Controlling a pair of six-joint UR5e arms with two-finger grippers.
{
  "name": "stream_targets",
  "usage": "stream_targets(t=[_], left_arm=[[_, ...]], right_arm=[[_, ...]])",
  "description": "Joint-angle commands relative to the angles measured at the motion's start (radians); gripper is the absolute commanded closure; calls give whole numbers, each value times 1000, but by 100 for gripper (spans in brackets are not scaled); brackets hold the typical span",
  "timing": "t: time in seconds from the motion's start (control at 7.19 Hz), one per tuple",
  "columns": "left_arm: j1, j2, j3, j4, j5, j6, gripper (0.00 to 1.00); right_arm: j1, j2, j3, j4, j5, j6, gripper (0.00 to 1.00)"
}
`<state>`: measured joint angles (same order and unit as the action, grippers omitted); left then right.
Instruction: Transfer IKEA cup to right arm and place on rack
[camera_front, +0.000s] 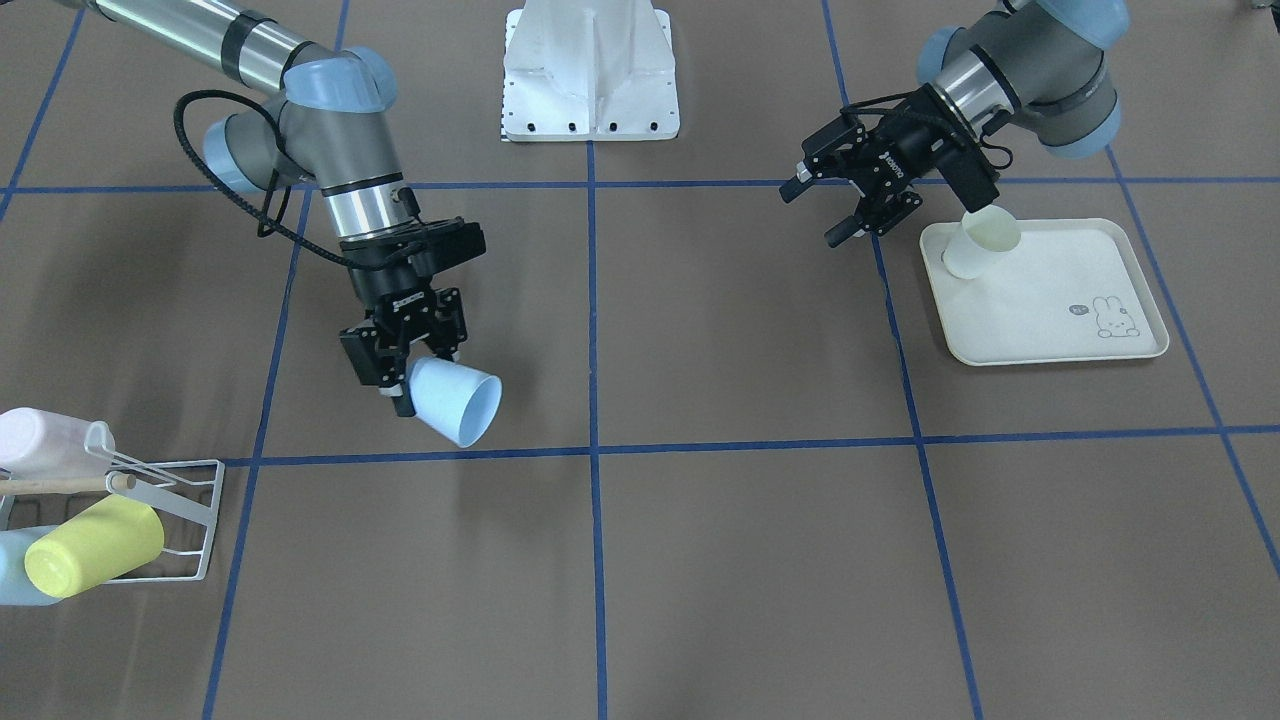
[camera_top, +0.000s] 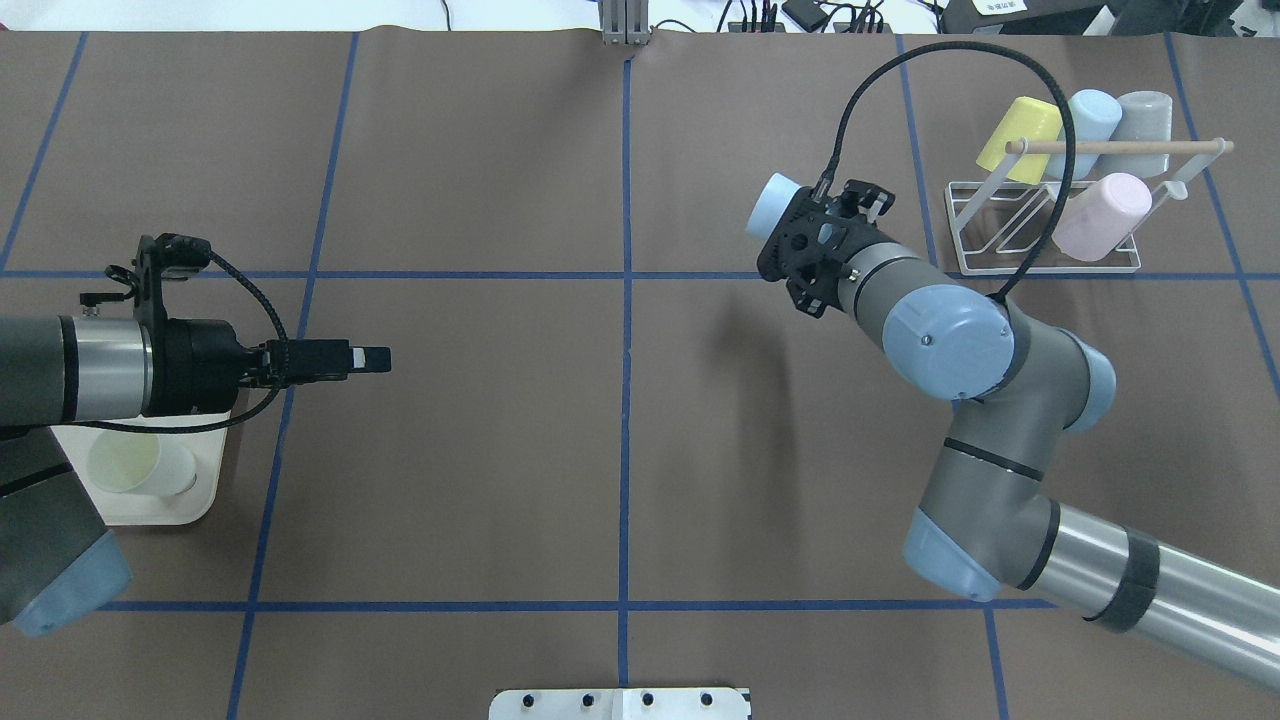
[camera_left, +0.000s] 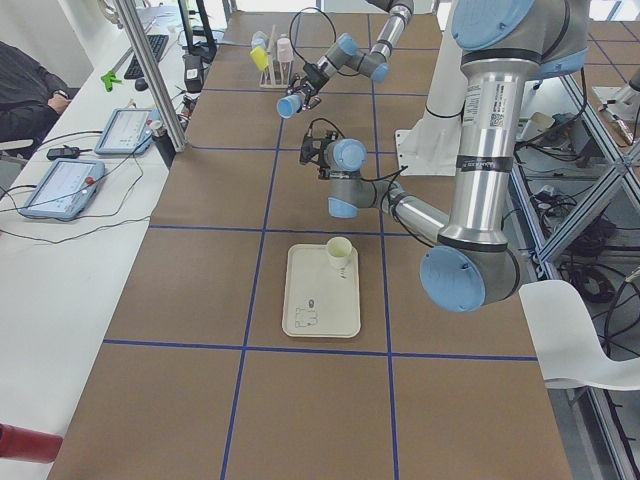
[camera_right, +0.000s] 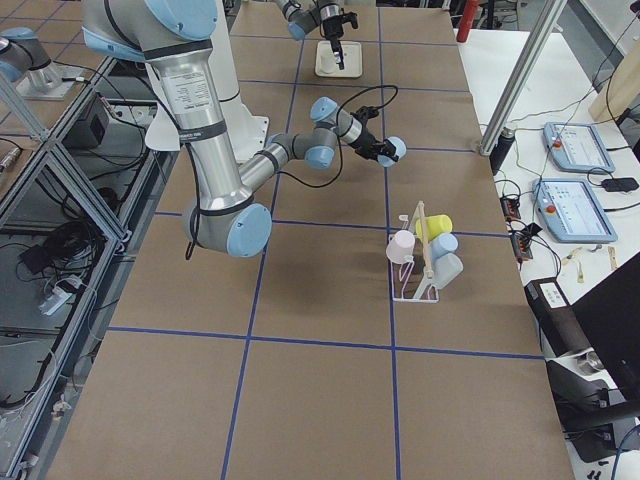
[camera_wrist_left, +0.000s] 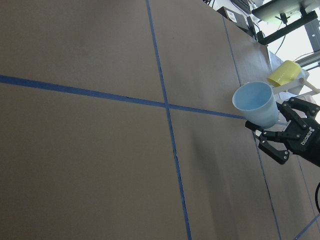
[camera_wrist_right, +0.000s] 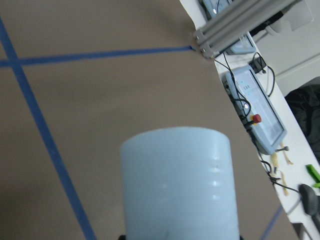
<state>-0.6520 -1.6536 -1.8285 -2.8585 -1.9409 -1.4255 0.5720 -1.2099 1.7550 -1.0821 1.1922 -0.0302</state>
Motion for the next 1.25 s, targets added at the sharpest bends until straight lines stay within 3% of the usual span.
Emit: stream_targets(t=[0.0, 0.14, 0.28, 0.83, 1.11], left_arm=[[2, -2, 0, 1, 3, -3, 0], [2, 0, 1, 1, 3, -3, 0], [3, 0, 1, 1, 3, -3, 0], [9, -11, 15, 1, 5, -3, 0], [11, -12, 17, 1, 5, -3, 0]], right_arm=[[54, -51, 217, -383, -66, -217, 100], [81, -50, 253, -501, -91, -328, 100], [103, -60, 262, -548, -158, -529, 100], [186, -114, 251, -559, -180, -1007, 100], [198, -157, 245, -559, -181, -1075, 100]])
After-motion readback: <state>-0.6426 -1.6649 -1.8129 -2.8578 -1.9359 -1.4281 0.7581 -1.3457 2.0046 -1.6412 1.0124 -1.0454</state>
